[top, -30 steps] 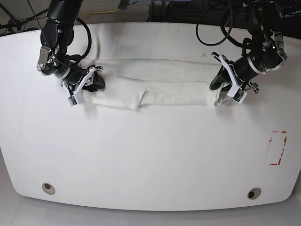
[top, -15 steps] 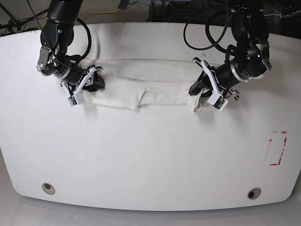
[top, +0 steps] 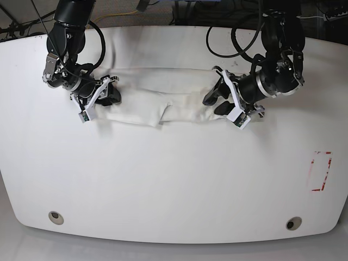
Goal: Fold the T-shirt properly
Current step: 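Move the left gripper inward and grasp the strip's end, then grasp the strip's other end with the right gripper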
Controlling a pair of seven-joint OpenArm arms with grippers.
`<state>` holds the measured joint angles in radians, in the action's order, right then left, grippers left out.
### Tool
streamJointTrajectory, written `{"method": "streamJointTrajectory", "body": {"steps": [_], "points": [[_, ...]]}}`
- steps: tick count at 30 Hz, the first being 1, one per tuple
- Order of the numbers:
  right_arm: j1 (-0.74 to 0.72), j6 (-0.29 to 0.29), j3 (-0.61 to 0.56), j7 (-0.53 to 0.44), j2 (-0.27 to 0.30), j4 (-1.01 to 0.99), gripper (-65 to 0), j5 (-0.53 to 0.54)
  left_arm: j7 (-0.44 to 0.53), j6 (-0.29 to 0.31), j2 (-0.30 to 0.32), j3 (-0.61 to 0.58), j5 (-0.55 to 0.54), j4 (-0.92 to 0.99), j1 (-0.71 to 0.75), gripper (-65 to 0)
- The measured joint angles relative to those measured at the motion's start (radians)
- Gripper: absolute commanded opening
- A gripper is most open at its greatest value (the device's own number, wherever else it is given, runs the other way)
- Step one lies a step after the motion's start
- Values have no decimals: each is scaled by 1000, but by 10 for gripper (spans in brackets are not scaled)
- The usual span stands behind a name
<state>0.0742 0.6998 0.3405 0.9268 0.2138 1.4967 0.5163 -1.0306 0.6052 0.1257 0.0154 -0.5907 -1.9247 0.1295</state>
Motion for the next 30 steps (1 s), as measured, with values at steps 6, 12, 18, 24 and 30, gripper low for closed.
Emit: {"method": "streamJointTrajectory", "body": {"steps": [6,12,18,24,30], "points": [[-2,0,0,0,0,0,-461,0,-1,2,-22,-107,-13,-1,-3,-410],[2,0,0,23,0,31,-455,-14,8,2,-16,21,-9,-3,-18,-410],[0,-1,45,128,-3,156,-252,101,6,2,39,154,-2,0,27,-413],[-18,-5,219,184,11,164,-171,262,9,5,83,167,-4,95,49,-485],[-27,-5,341,222,53,19,-170,364,71,1,108,169,7,233,60,-611]]}}
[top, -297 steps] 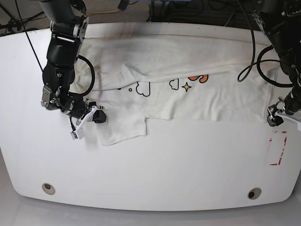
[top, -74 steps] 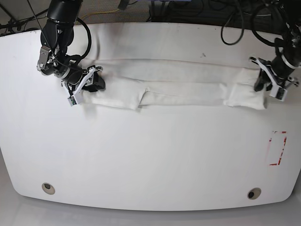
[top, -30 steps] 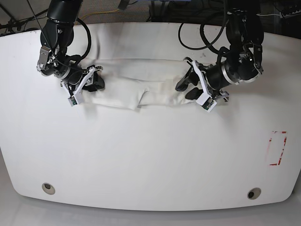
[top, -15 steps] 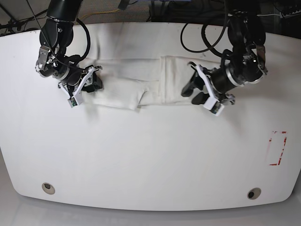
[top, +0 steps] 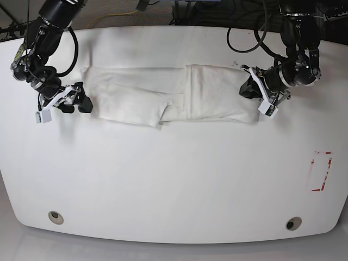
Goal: Fold the T-shirt properly
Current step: 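Grasp the strip's other end with the right gripper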
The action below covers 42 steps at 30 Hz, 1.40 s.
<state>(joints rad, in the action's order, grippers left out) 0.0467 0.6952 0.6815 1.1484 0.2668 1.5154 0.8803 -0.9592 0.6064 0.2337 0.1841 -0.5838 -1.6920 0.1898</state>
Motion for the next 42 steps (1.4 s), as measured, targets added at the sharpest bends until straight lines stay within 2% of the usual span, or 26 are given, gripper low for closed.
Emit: {"method": "streamJointTrajectory", "body": {"steps": [4,7,10,13,17,21,24,29,31,35,39,42], "points": [[-3,0,34,-5,47,-98,-173,40,36,0,-3,3,-16,38,1,-611],[-13,-5,35,-3,54,-152,-174,32,33,0,-8,14,-14,56,-4,-612],[-16,-5,30,-14,29,-169,-174,29,34,0,-5,17,-15,56,-7,-612],[-13,-4,2,-15,2,-187,-176,-24,33,1,-6,18,-14,56,-6,-612],[-16,4,-41,-22,-10,-188,-176,-31,33,3,-8,16,-16,56,-7,-612],[-14,2,-51,-48,-58,-186,-181,-18,33,3,-6,19,-16,56,-9,-612],[-14,10,-65,-48,-79,-183,-255,-12,34,2,-6,19,-16,56,-10,-612],[-11,2,-92,-37,-102,-175,-561,-40,34,0,-7,19,-15,60,-11,-607],[-10,-3,-94,-20,-119,-167,-650,-50,35,0,-8,19,-15,79,-15,-607],[-2,-7,-98,-11,-142,-84,-650,-61,34,0,-7,19,-14,106,-13,-606],[2,-94,-102,2,-138,72,-650,-46,34,0,-8,19,-19,134,-15,-606],[17,-102,-146,10,-129,172,-650,-43,37,0,-8,18,-23,138,-16,-606]]}}
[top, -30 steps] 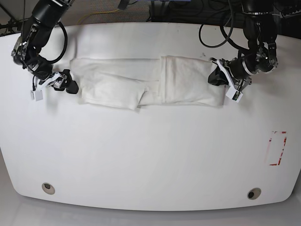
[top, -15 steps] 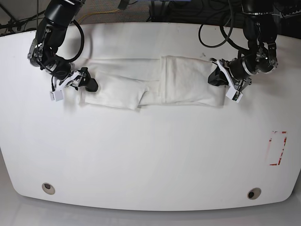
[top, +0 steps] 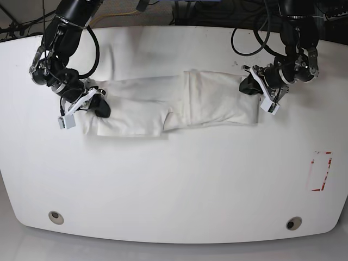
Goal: Fold the T-shirt properly
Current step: 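Grasp the strip's other end with the right gripper, then fold the strip end with the right gripper toward the left gripper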
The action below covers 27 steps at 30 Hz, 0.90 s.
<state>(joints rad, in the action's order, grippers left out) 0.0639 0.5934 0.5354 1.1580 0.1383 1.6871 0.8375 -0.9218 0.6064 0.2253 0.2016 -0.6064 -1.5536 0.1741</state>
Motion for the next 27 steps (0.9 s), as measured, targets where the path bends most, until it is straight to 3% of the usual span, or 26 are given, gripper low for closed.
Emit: {"method": "streamJointTrajectory", "body": {"steps": [6,16,22,27], "points": [[32,-14,-127,19,-21,132,-650,-8,0,0,-10,-2,1,1,0,-606],[29,-17,-372,14,-145,202,-650,-16,3,0,-30,-5,0,1,0,-606],[23,-17,-486,-51,-195,200,-650,-18,3,0,-30,-5,0,1,1,-606],[5,-16,-580,-107,-196,175,-650,-24,3,1,-29,-5,0,1,1,-606]]}}
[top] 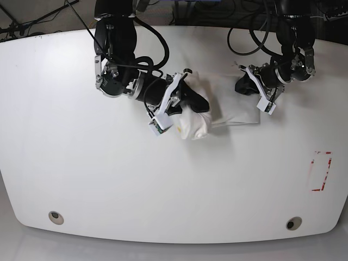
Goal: Fold the T-shirt properly
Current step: 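Fold the strip end with the right gripper toward the left gripper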
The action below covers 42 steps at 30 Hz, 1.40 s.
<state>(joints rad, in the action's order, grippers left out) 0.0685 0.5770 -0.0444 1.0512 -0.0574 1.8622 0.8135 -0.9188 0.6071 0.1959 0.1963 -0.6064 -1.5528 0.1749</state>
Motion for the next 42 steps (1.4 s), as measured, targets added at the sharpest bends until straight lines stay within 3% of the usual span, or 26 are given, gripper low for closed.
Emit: {"method": "streamJointTrajectory", "body": {"steps": [3,6,10,13,20,25,30,34,39,42], "points": [[-26,-1,-55,-27,-1,-50,-593,-57,0,3,0,2,0,-1,0,-606],[-39,-1,-88,-56,-2,-98,-452,-78,-4,3,0,6,1,-10,6,-597],[-56,-1,-94,-70,0,-163,-265,-108,-8,3,2,6,-13,-14,7,-514],[-79,-4,-94,-105,0,-205,-198,-108,-9,3,1,33,-87,-13,8,-462],[-149,-5,-194,-135,-31,-292,-190,-109,-14,6,16,264,-303,-16,9,-439],[-98,-1,-205,-143,-2,-157,-190,-93,-14,6,108,407,-361,-12,25,-438],[-69,-10,-199,-138,79,-77,-190,-110,-8,4,203,473,-317,51,19,-436],[-49,-4,-210,-133,89,-82,-190,-104,-10,3,257,476,-206,98,20,-436],[-75,-5,-264,-138,93,-93,-190,-111,-6,4,259,486,-103,102,42,-436],[-127,0,-312,-140,82,-138,-190,-170,-8,11,251,504,-51,102,55,-438]]}}
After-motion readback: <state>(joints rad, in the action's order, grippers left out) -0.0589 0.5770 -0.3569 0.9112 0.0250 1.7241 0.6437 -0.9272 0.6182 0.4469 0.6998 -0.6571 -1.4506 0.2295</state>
